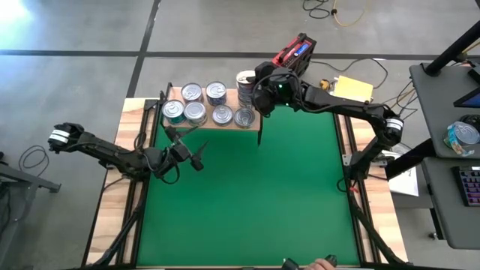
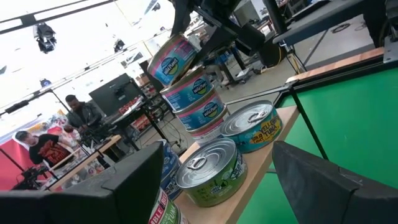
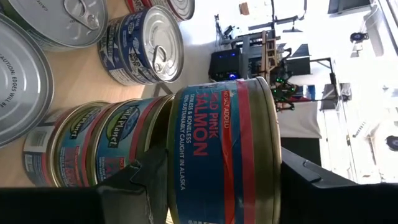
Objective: Stack canned seafood by type on shelf
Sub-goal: Stack the blue tuna can on top of the blue tuna can on the shelf
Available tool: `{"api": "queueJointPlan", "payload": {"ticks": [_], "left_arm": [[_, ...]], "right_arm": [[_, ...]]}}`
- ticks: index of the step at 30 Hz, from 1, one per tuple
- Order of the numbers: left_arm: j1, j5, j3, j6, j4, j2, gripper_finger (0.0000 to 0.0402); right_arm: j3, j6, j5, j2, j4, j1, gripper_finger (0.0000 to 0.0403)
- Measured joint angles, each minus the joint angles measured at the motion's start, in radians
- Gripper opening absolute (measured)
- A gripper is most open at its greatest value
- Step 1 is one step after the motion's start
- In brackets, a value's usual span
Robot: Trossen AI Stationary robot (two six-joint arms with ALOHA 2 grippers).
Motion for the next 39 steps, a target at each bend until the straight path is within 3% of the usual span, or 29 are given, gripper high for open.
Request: {"api": "queueJointPlan", "payload": {"ticks": [5,23,39], "left_arm": [[0.000,0.000,0.000,0.000,0.000,0.000,0.0283],[0.000,0.000,0.000,0.000,-0.008,0.000,0.0283],[0.000,-0.001,0.000,0.000,-0.007,0.000,0.0283]], "right_arm": [[0.000,0.000,0.000,0.000,-0.001,0.000,0.0192],[0.000,0.098,0.069,-0.002,-0.002,0.003,0.0288],[0.043,0.176,0.079,-0.002,-0.050,0.014,0.0320]]}}
